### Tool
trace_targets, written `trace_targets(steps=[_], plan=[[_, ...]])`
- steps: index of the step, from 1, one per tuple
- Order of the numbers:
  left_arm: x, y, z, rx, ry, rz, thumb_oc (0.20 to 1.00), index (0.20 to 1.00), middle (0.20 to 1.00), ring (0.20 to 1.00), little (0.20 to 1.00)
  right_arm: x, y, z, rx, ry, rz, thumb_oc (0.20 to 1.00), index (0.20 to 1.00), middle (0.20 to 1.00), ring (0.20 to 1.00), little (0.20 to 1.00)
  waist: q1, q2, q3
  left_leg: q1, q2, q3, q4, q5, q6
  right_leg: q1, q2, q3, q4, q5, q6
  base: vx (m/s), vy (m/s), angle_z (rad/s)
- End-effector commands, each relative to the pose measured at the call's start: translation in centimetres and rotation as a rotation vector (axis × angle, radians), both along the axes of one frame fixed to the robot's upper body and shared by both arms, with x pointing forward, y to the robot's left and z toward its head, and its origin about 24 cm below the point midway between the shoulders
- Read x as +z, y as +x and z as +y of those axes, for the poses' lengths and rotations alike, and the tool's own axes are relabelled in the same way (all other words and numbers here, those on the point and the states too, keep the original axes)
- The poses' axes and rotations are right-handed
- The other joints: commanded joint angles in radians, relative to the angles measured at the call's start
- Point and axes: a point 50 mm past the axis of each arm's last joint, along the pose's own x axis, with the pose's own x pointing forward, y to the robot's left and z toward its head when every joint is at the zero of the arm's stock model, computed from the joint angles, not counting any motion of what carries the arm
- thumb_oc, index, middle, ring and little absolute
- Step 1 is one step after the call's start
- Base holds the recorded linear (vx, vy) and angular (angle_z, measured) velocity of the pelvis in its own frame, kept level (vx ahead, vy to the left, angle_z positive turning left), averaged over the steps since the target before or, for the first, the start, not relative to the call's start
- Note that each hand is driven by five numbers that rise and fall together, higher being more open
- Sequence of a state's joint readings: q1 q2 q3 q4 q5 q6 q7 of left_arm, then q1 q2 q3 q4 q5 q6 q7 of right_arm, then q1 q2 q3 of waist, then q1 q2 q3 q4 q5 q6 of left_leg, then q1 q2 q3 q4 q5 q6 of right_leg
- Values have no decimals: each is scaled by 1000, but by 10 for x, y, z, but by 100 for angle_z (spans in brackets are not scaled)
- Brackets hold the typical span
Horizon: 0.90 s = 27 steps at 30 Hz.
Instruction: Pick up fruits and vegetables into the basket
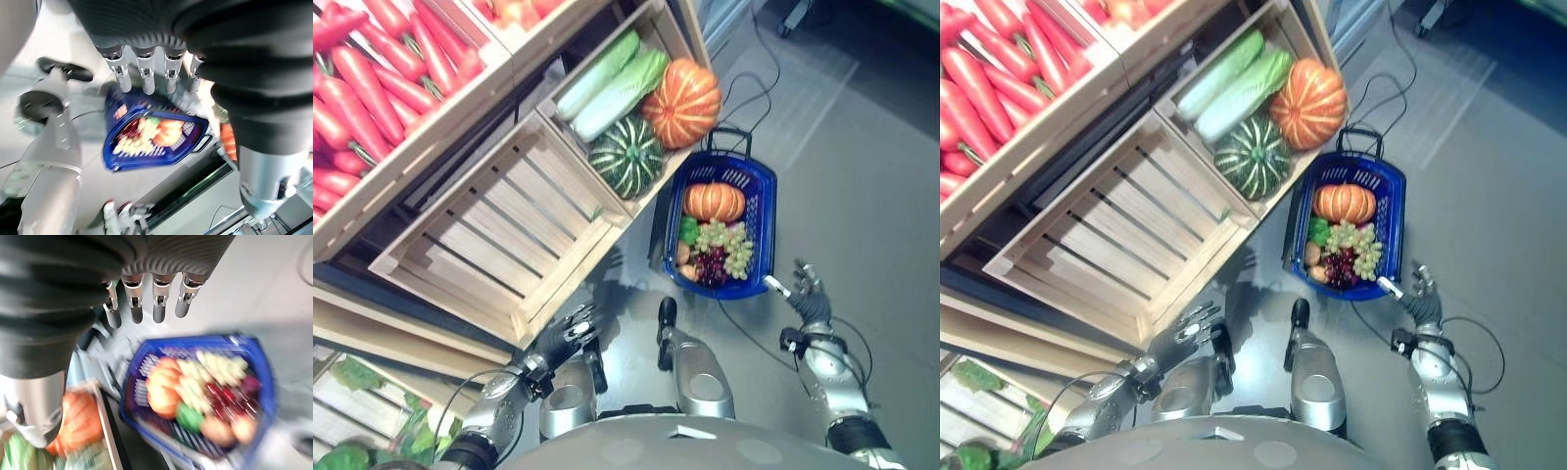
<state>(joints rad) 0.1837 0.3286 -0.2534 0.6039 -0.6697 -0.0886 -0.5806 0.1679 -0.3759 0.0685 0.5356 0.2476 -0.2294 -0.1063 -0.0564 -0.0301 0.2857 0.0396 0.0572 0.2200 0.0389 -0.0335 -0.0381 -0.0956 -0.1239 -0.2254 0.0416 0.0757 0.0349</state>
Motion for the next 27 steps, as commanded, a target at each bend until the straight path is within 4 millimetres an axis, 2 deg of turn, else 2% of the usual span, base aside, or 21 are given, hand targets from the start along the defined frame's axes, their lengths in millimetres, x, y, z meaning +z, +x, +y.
trace_targets(steps=[1, 7, 14, 18, 19, 27], plan=[[-4, -11, 5, 10, 15, 5, 1000, 1000, 1000, 1000, 1000, -6, 4, 17, 139, 48, 62, 1000, 1000, 1000, 1000, 1000, 13, 12, -65, -2, 8, -18, -7, -12, 11, 69, -66, -9, 61, -67, 124, -4, 70, 3], [-13, -3, 13, -33, 116, 53, 1000, 1000, 1000, 1000, 1000, -43, -12, 50, 309, 174, 329, 1000, 1000, 1000, 1000, 1000, 33, 3, -104, 36, 0, -16, -40, -8, 17, 105, -67, -26, 35, -55, 131, -25, 16, 3], [-25, -1, 13, -64, 151, 164, 1000, 1000, 1000, 1000, 1000, -70, -31, 60, 300, 266, 545, 1000, 1000, 1000, 1000, 1000, 52, 7, -124, 61, -12, -28, -39, -19, 22, 136, -68, -44, 22, -58, 125, -25, 20, 5], [-34, -7, 7, -124, 159, 241, 1000, 1000, 1000, 1000, 1000, -84, -50, 65, 266, 363, 688, 1000, 1000, 1000, 1000, 1000, 56, 13, -134, 77, -19, -35, -54, -17, 23, 157, -61, -51, 6, -59, 120, -13, 15, 3], [-37, -10, 3, -157, 152, 272, 1000, 1000, 1000, 1000, 1000, -90, -62, 67, 258, 423, 756, 1000, 1000, 1000, 1000, 1000, 58, 16, -140, 83, -21, -37, -61, -17, 24, 165, -60, -54, -2, -58, 118, 9, 21, 5], [-44, -19, -5, -150, 53, 372, 1000, 1000, 1000, 1000, 1000, -94, -72, 66, 267, 463, 798, 1000, 1000, 1000, 1000, 1000, 64, 18, -148, 96, -26, -46, -56, -29, 27, 185, -54, -58, -12, -68, 109, 10, 6, 2]])
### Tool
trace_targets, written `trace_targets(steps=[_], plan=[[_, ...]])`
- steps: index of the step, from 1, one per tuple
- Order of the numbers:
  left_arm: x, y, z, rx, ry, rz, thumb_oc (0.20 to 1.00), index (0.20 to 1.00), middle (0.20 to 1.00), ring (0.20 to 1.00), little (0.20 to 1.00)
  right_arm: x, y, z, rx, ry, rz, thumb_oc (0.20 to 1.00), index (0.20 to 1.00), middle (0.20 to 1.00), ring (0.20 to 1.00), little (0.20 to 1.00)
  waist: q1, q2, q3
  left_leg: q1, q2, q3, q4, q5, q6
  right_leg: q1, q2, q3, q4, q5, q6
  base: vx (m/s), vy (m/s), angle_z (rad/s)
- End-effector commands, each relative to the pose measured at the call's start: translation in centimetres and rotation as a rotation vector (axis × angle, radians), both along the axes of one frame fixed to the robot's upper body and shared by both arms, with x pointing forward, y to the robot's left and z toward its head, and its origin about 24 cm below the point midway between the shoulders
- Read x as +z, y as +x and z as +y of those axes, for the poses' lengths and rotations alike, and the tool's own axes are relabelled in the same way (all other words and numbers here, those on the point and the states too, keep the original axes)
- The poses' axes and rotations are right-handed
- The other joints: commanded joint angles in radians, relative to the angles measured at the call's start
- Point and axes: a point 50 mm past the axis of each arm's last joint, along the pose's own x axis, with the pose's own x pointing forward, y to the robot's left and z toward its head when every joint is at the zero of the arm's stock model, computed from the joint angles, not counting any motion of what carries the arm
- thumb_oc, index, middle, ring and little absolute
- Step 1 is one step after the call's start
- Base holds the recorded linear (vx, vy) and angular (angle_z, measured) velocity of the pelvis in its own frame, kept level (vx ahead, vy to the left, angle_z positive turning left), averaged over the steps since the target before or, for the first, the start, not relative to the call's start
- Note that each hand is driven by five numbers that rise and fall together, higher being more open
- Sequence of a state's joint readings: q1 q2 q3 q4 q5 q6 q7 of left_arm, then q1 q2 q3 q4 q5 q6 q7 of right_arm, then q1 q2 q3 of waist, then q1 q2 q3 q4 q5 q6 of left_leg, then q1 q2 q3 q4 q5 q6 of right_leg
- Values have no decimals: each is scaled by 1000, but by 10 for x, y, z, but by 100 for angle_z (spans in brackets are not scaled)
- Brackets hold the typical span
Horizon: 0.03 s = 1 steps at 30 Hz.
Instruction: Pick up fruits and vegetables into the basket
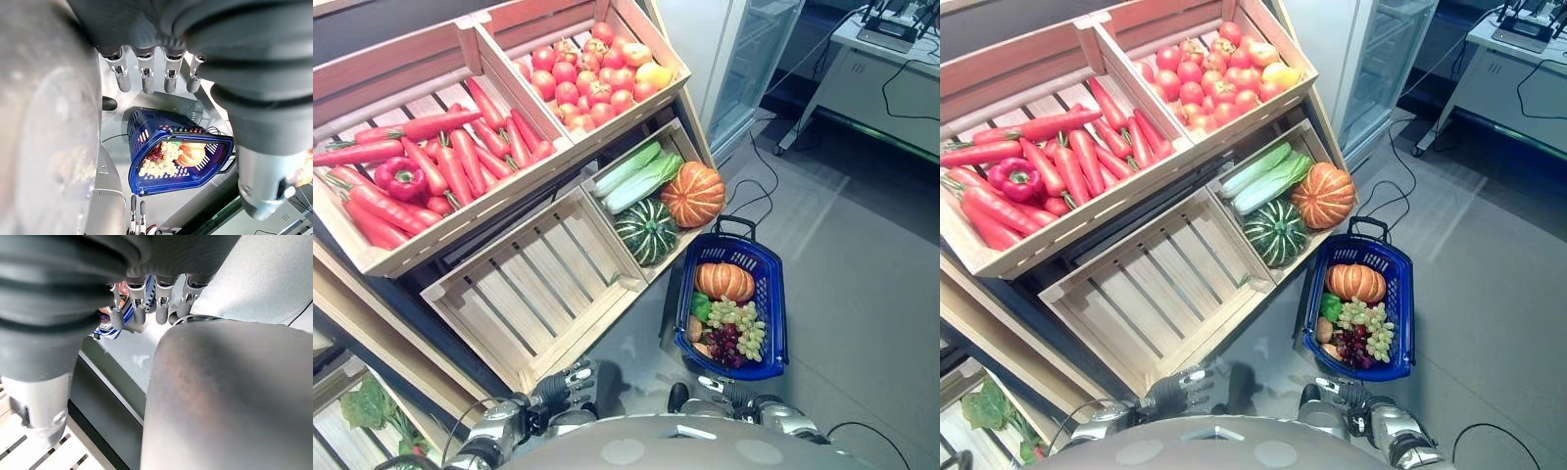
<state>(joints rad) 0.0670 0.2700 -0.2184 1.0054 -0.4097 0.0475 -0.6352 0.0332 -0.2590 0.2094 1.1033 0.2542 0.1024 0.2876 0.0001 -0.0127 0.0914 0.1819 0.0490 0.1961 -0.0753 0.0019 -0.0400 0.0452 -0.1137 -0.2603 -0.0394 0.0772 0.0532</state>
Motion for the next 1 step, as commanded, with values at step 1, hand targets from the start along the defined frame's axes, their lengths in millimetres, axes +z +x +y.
trace_targets(steps=[1], plan=[[3, 21, -11, 10, -61, -25, 1000, 1000, 1000, 1000, 1000, -2, 7, 20, 32, 107, 10, 1000, 1000, 1000, 1000, 1000, 8, 1, 48, -46, -18, -23, 62, -66, 30, 46, -63, -22, 72, -73, 88, 6, -6, -3]])
